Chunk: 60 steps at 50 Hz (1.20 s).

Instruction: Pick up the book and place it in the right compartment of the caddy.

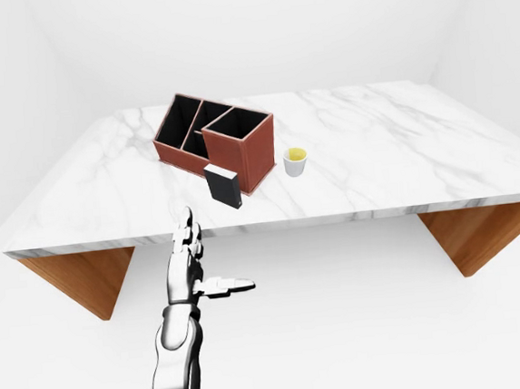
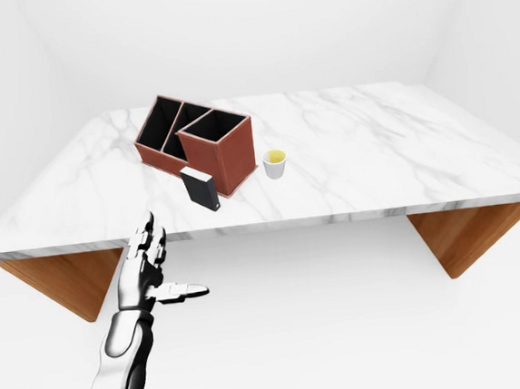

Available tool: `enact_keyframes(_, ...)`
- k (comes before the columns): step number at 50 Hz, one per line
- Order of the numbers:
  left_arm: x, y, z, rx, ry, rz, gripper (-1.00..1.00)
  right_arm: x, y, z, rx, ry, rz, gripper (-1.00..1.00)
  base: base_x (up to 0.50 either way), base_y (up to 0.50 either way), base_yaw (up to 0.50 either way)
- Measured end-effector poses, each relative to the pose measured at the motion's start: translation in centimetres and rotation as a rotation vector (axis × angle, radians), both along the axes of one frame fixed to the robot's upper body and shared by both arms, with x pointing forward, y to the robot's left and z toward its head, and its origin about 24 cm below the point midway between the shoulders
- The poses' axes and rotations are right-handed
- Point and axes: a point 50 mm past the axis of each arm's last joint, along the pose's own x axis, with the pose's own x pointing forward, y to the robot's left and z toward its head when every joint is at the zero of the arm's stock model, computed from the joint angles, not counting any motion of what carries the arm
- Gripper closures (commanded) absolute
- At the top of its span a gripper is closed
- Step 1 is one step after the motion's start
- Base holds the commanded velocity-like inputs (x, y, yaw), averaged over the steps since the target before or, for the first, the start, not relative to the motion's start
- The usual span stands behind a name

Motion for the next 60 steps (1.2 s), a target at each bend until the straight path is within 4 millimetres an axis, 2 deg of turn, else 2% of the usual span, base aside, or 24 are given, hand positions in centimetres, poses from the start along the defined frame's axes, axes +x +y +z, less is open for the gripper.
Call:
enact_keyframes(17, 0.0, 0.0, -0.1, -0.024, 0.015, -0.008, -1.00, -0.3, 0.0, -0.9, 0.006, 0.041, 0.001, -1.00, 0.00, 0.00, 0.00)
enact_keyframes(60, -0.2, 0.0, 0.1, -0.026, 0.011, -0.007, -1.00, -0.5, -0.2, -1.2, 0.014, 0.030, 0.007, -1.00, 0.00, 0.00, 0.00)
